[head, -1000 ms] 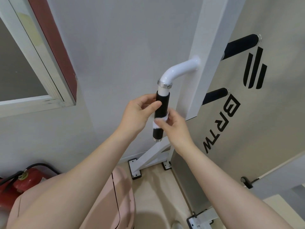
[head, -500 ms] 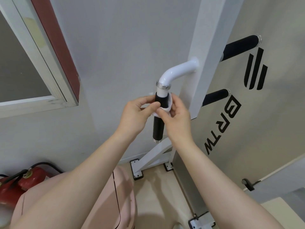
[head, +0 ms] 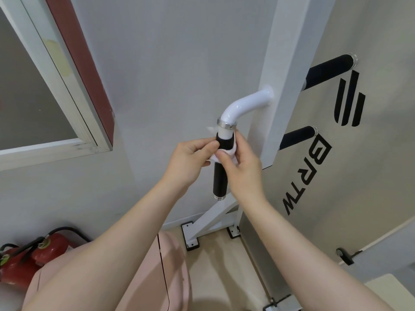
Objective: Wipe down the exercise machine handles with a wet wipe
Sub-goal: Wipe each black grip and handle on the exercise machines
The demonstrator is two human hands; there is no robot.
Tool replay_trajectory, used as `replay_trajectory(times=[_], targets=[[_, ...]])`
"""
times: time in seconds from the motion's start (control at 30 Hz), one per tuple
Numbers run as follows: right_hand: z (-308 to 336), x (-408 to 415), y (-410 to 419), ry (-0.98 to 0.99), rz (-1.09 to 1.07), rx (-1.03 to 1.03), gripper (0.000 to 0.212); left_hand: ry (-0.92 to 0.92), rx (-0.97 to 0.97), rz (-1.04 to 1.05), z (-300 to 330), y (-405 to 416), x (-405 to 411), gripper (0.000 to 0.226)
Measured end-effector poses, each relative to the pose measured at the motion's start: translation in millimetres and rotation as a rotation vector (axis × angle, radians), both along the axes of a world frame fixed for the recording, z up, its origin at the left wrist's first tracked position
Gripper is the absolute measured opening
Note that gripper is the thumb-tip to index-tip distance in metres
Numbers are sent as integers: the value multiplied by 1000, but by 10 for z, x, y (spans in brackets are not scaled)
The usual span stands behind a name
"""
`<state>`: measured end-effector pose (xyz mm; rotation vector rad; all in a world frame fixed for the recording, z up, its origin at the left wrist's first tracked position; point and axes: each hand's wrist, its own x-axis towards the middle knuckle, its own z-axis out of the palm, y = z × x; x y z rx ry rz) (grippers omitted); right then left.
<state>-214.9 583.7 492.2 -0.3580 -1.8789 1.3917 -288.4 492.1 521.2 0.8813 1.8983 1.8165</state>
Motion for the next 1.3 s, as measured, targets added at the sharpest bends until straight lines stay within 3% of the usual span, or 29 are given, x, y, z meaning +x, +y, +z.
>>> replay_trajectory(times=[0.07, 0.17, 0.27, 0.33, 0.4, 0.53, 0.77, 0.9, 1.0, 1.07, 1.1, 1.2, 1.3], targets=[[-305, 63, -102, -127, -78, 64, 54, -14, 2, -14, 5, -9, -9, 21], [-655, 204, -147, -349, 13, 57, 47, -17, 6, -6, -24, -22, -31, 19], [-373, 148, -77, -243, 19, 55, 41, -24, 14, -19, -21, -24, -42, 19], [-101, 46, -55, -104, -14, 78, 44, -26, 15, -28, -15, -18, -47, 20], [-120, 25, -112, -95, -25, 94, 51, -28, 8, -36, -10, -9, -34, 20], [-644, 154, -321, -431, -6, -32, 56, -47, 14, -14, -30, 14, -15, 18], [-221, 28, -406, -82, -60, 2, 54, -26, -7, -53, -21, -18, -18, 23], [-614, 156, -486, -347, -54, 91, 68, -30, -15, -3, -32, -26, -15, 21], [-805, 289, -316, -479, -29, 54, 53, 6, -27, 52, -67, -14, -3, 25], [-751, 362, -135, -413, -111, -73, 38, 129, 1, 136, -98, -15, 48, 36], [-662, 417, -34, -328, -162, -151, 33, 273, 25, 207, -108, -24, 85, 40], [-339, 674, 346, -66, -346, -283, 32, 924, 92, 316, -120, -3, 165, 35], [-154, 863, 762, -18, -523, -229, 32, 1402, 71, 251, -181, 173, 191, 36]])
